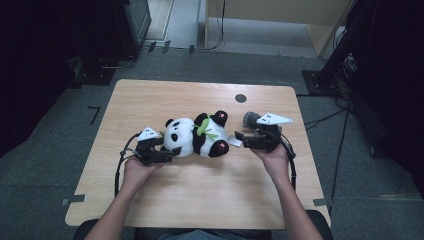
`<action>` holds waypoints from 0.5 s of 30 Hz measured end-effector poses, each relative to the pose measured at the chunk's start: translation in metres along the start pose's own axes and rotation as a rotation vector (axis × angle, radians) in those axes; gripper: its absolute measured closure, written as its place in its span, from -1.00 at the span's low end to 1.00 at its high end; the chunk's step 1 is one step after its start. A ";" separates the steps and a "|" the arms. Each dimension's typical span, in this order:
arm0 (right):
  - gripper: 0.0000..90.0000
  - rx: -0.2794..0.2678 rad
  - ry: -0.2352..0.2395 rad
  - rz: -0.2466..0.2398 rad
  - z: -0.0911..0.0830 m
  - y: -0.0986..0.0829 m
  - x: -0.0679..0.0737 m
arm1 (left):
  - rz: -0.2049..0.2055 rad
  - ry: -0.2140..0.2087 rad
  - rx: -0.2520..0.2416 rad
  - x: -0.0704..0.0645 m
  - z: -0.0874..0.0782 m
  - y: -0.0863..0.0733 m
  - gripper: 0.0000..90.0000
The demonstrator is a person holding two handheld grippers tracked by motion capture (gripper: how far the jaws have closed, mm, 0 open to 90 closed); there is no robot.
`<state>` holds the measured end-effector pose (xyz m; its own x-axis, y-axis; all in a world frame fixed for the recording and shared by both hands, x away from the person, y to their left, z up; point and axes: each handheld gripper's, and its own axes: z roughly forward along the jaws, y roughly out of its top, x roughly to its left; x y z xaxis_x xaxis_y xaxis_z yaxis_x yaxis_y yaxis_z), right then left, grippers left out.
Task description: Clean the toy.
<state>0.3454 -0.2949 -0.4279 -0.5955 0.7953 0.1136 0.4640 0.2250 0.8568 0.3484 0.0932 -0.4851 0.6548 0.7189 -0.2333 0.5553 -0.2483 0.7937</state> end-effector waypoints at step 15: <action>-0.55 0.000 0.178 -0.015 0.011 0.001 0.041 | 0.008 0.002 0.002 0.000 0.000 0.001 -0.58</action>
<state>0.3282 -0.2559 -0.4280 -0.7091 0.6798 0.1876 0.4540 0.2366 0.8590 0.3494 0.0931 -0.4844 0.6583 0.7180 -0.2262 0.5514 -0.2554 0.7942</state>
